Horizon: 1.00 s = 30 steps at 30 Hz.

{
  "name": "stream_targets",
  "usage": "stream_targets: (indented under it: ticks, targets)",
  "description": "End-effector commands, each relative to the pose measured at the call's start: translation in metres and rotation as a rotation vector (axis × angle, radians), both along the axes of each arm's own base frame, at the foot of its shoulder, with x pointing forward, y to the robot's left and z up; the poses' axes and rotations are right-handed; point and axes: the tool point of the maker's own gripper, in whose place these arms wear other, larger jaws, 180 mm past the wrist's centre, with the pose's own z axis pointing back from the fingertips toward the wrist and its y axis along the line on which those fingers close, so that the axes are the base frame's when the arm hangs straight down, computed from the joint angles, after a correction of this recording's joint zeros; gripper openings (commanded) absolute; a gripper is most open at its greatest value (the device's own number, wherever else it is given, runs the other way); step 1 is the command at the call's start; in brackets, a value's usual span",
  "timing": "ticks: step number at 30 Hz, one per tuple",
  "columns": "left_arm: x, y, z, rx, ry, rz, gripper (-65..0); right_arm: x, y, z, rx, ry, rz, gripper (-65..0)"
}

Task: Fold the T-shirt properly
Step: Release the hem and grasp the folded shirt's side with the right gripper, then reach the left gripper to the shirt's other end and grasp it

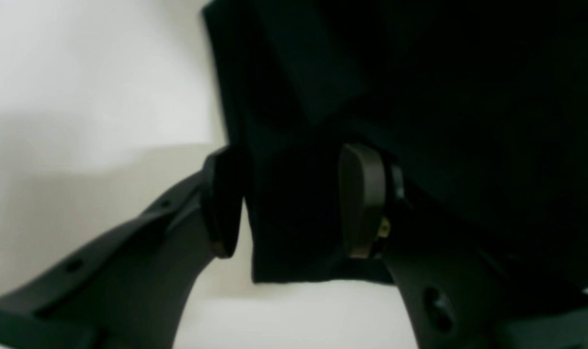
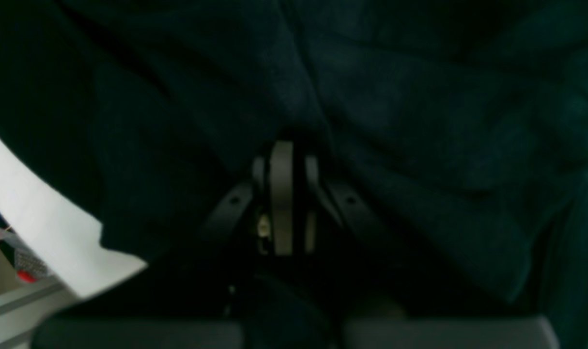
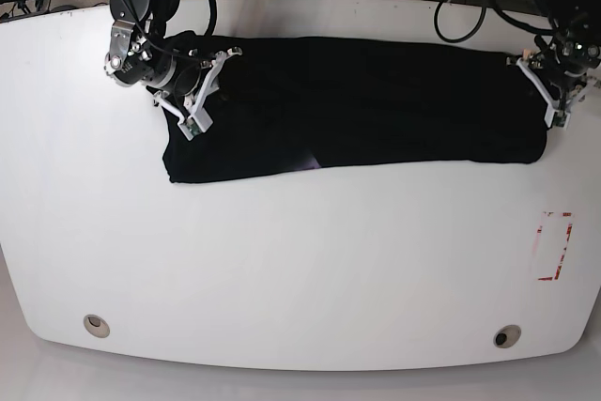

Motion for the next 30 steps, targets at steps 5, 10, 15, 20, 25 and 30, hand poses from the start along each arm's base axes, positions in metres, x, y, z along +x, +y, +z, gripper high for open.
stream_targets:
  ticks: [5,10,15,20,25,30]
  targets:
    - [0.027,-0.031,0.003,-0.014,-0.016,-0.110,-35.0,0.018,-0.053,-0.014,-0.129,0.049,-0.037,-62.1]
    - [0.038,-0.040,0.017,-0.006,-0.058,-0.122,-35.0,0.031,-0.065,-0.010,-0.139,0.035,-0.056,-62.1]
    - [0.051,-0.031,0.052,0.024,-0.128,-0.088,-34.4,0.040,-0.073,-0.002,-0.156,0.011,-0.057,-62.1]
    - [0.053,-0.017,0.070,-0.023,-0.165,-0.062,-33.2,0.039,-0.073,-0.003,-0.155,0.014,-0.057,-62.3]
    - [0.085,-0.023,0.100,-0.087,-0.286,-0.075,-25.1,0.038,-0.072,-0.003,-0.154,0.015,-0.057,-62.5]
    - [0.107,-0.021,0.092,-0.160,-0.287,-0.043,-20.6,0.034,-0.072,-0.006,-0.154,0.024,-0.057,-62.5]
